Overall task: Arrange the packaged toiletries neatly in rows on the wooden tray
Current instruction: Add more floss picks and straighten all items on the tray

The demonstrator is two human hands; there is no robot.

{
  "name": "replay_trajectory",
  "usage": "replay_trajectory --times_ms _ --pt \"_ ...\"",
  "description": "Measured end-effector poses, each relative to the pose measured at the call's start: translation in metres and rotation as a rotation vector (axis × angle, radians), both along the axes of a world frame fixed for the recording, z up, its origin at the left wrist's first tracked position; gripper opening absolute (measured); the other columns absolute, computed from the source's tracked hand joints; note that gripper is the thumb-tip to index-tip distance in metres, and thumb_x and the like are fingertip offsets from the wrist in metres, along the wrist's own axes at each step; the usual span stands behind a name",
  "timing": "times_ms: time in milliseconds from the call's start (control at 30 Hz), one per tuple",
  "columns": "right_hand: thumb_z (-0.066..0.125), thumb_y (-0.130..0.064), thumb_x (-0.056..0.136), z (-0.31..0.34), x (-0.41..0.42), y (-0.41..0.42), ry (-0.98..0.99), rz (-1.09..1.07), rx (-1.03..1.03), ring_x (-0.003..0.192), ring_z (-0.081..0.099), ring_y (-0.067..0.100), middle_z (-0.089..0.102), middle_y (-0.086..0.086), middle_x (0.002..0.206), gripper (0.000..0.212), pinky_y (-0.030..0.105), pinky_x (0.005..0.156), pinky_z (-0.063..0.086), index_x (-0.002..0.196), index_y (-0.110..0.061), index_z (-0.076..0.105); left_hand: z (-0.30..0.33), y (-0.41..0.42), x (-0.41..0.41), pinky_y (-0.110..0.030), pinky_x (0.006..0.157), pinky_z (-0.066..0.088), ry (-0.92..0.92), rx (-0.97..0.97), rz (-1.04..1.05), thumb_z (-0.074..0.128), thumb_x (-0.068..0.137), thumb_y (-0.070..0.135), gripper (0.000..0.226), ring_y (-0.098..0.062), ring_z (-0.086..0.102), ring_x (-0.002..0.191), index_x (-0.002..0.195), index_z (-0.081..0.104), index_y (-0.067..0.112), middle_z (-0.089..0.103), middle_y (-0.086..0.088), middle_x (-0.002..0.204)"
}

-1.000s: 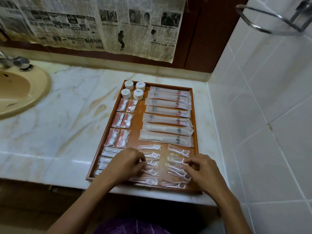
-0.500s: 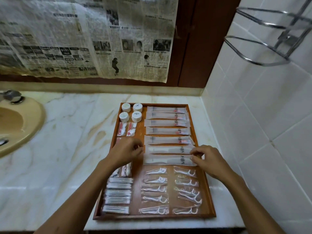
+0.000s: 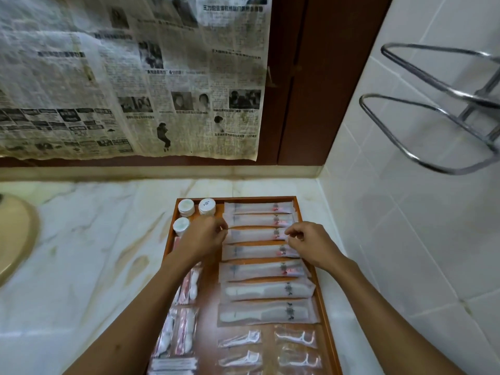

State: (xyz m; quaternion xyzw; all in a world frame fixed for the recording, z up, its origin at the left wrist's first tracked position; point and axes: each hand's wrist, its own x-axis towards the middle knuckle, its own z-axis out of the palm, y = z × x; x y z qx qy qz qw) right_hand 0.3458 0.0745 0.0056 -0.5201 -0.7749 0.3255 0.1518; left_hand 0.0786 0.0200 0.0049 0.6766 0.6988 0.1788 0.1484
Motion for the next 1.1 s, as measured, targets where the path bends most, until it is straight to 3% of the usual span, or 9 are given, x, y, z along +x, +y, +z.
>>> replay_trajectory --times_ms 167,367,533,800,967,1100 --pt "0.061 -0.019 0.090 -0.010 -0.011 0.047 -0.080 -0.038 0.077 0.112 0.053 0.020 0.063 0.004 0.120 0.024 0.029 0.091 0.044 0.112 -0.015 0.071 -0.005 0.053 -0.003 -0.034 0.075 0.054 0.080 0.061 0.052 0.058 0.088 0.013 0.021 -0.022 0.065 0.087 0.099 0.076 0.012 0.073 -0.007 0.097" --pt "0.061 -0.020 0.091 -0.027 -0.022 0.092 -0.187 -0.104 0.194 0.135 0.031 0.023 0.044 0.005 0.146 0.019 0.039 0.105 0.035 0.105 -0.022 0.075 -0.018 0.091 -0.011 -0.034 0.076 0.048 0.152 0.016 0.093 0.056 0.089 0.018 0.023 -0.024 0.055 0.098 0.103 0.074 0.019 0.069 -0.006 0.098" --pt "0.066 -0.021 0.089 -0.044 -0.031 0.115 -0.203 -0.118 0.222 0.137 0.028 0.025 0.043 0.007 0.147 0.017 0.044 0.106 0.033 0.101 -0.025 0.076 -0.027 0.114 -0.012 -0.035 0.078 0.047 0.239 -0.112 0.030 0.057 0.087 0.024 0.023 -0.026 0.052 0.102 0.103 0.074 0.024 0.067 -0.005 0.099" --pt "0.070 -0.027 0.088 -0.059 -0.032 0.122 -0.251 -0.090 0.199 0.139 0.024 0.023 0.038 0.003 0.151 0.018 0.042 0.110 0.029 0.105 -0.029 0.075 -0.039 0.122 -0.011 -0.035 0.076 0.049 0.281 -0.092 0.036 0.059 0.088 0.035 0.022 -0.023 0.055 0.096 0.098 0.073 0.020 0.067 -0.003 0.095" --pt "0.071 -0.029 0.087 -0.059 -0.033 0.126 -0.285 -0.088 0.197 0.141 0.023 0.025 0.036 0.004 0.152 0.023 0.044 0.111 0.028 0.109 -0.027 0.073 -0.040 0.125 -0.008 -0.035 0.075 0.043 0.421 -0.096 0.033 0.052 0.093 0.036 0.027 -0.025 0.053 0.094 0.097 0.071 0.018 0.066 -0.004 0.094" --pt "0.073 -0.020 0.085 -0.057 -0.031 0.128 -0.237 -0.083 0.172 0.141 0.022 0.025 0.036 0.004 0.152 0.027 0.044 0.112 0.027 0.111 -0.027 0.072 -0.041 0.124 -0.007 -0.034 0.070 0.035 0.432 -0.076 0.047 0.051 0.093 0.034 0.025 -0.025 0.052 0.092 0.094 0.070 0.017 0.065 -0.004 0.092"
